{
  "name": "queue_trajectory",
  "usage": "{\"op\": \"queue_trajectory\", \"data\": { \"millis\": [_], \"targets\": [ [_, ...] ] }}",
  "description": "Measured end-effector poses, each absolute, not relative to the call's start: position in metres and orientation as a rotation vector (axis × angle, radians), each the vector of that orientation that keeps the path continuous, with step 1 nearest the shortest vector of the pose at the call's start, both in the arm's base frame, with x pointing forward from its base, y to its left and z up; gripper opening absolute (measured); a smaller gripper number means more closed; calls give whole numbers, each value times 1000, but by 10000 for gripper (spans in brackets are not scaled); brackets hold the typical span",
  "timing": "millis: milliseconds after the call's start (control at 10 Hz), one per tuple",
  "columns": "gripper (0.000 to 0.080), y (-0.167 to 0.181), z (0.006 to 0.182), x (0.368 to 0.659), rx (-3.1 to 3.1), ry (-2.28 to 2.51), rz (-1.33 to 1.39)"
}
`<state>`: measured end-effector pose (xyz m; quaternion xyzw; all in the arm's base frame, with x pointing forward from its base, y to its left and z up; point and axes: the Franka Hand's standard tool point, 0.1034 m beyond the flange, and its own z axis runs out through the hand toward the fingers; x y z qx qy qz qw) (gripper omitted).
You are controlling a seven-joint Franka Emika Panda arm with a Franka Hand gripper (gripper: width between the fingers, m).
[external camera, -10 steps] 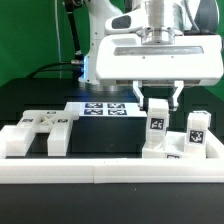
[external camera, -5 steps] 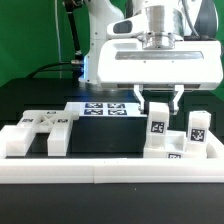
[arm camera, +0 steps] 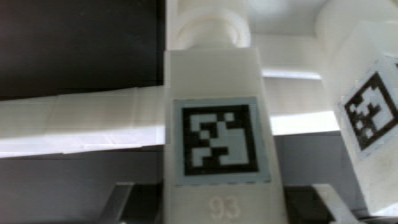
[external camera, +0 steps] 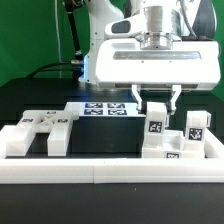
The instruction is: Assemble chair
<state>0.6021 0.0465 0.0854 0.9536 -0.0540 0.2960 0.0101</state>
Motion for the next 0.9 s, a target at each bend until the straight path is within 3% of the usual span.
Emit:
{"op": "queue_trajectory", "data": {
  "millis": [100, 200, 300, 400, 900],
  "targets": [
    [297, 47, 83, 601, 2982, -167, 908],
    [526, 47, 83, 601, 2982, -166, 906],
    [526, 47, 83, 601, 2983, -165, 905],
    [625, 47, 83, 601, 2983, -165, 904],
    [649, 45, 87, 601, 2996, -152, 866]
  ]
}}
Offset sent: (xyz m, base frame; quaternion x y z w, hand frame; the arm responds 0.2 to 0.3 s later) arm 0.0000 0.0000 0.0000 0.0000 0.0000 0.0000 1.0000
